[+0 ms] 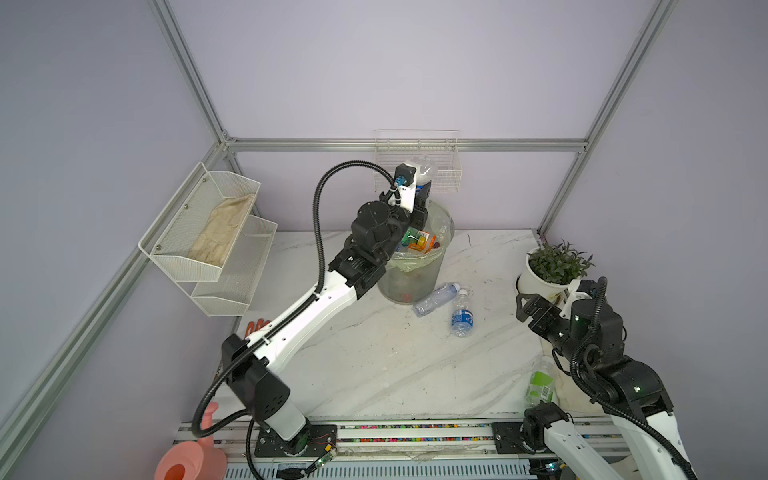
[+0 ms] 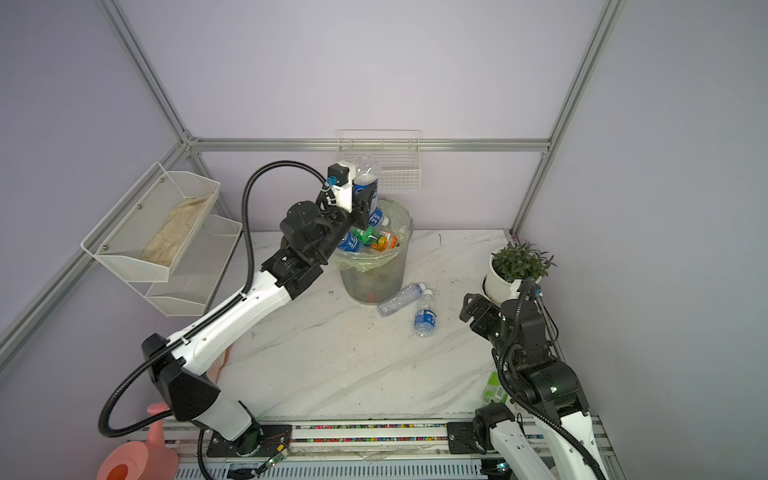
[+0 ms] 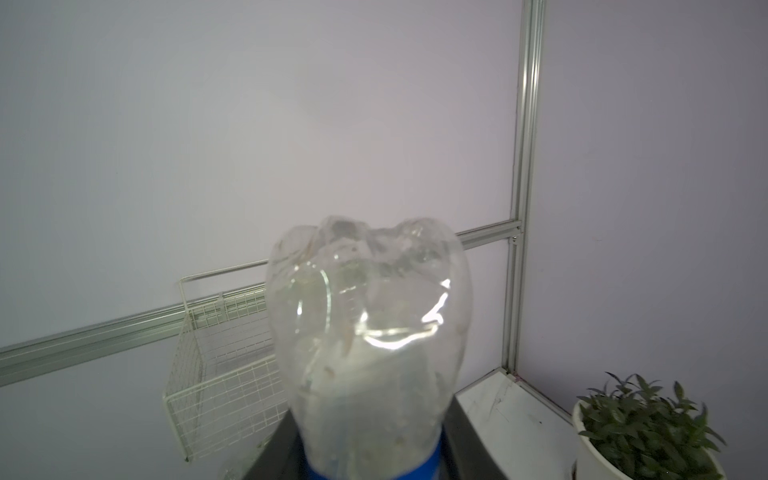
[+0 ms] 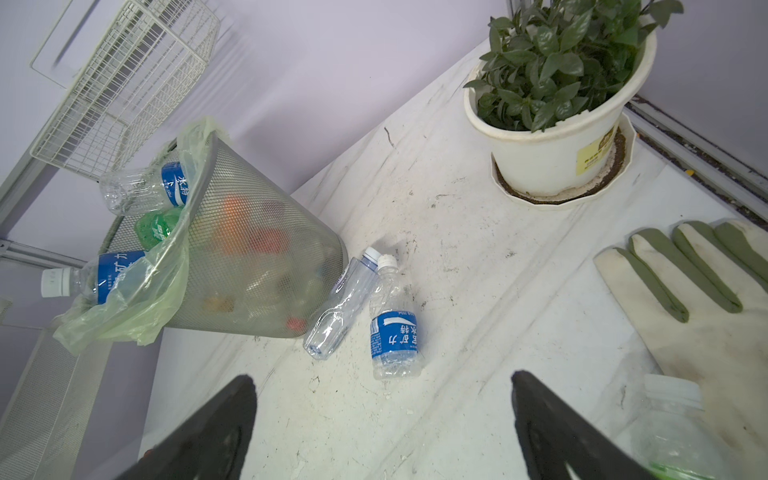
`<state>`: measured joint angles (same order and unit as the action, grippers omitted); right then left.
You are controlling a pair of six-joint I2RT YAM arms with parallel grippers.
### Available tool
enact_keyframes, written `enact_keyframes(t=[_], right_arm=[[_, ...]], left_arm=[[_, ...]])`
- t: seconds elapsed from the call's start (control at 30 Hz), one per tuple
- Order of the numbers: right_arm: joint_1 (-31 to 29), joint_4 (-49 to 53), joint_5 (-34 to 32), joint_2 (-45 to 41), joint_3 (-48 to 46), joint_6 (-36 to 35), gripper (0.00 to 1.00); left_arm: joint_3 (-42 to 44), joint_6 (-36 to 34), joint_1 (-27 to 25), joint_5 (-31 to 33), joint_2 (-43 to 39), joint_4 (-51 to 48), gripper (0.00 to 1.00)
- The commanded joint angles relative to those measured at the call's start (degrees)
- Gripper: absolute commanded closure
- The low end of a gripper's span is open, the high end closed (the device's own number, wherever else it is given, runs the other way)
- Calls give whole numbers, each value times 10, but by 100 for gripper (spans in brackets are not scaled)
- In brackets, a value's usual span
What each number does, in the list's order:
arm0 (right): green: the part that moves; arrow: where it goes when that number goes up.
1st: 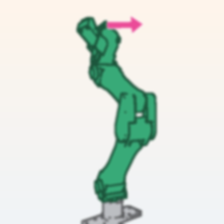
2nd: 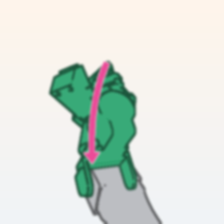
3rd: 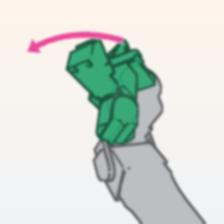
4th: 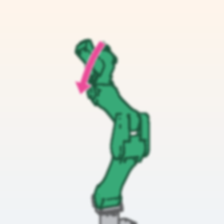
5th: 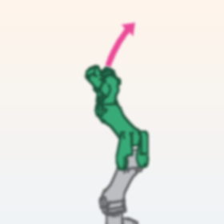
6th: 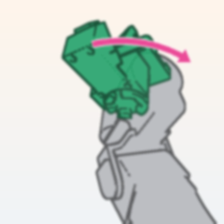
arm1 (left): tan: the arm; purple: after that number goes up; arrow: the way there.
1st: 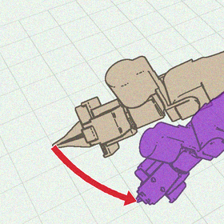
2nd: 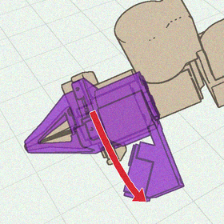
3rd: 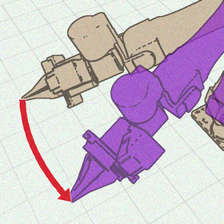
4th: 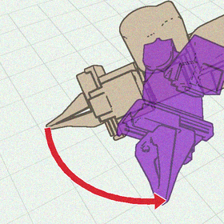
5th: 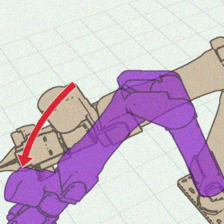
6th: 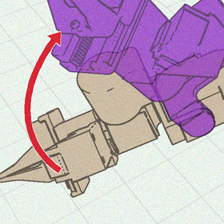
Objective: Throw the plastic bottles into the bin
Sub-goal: 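Carry the Pepsi bottle over the bin with the left gripper, then open the left gripper to drop the Pepsi bottle into the bin, then withdraw the left gripper while the right gripper lowers toward the small blue-labelled water bottle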
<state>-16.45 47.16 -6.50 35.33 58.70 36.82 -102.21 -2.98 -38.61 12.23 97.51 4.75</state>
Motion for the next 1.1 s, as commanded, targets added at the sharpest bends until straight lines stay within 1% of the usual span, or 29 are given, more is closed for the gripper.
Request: enact_keyframes(t=[0.0,0.03,0.07,0.13,0.2,0.23,0.4,0.67,0.9,1.07], right_arm=[[-2,-3,11,-10,25,-4,3],[-3,0,11,-13,26,-8,3],[-2,3,9,-18,26,-11,3],[-2,2,4,-27,19,-13,3],[-3,-2,8,-29,8,-14,3],[-2,-6,11,-28,2,-16,3],[-3,-30,34,-10,-18,-12,3],[-2,-33,46,26,-30,-17,3],[-2,-61,76,60,-54,-29,3],[-3,-92,87,95,-68,-31,3]], left_arm=[[-162,27,21,-42,55,-174,16],[-176,24,17,-56,50,-194,1],[-164,22,10,-54,33,-186,0],[-96,13,-7,-35,-25,-116,0],[-28,8,-18,-36,-78,-55,0],[-10,8,-24,-38,-102,-43,0],[42,12,-38,-28,-204,-45,0],[212,57,-42,9,-360,-36,0],[353,111,-42,37,-490,-81,0],[426,149,-42,49,-563,-145,0]])
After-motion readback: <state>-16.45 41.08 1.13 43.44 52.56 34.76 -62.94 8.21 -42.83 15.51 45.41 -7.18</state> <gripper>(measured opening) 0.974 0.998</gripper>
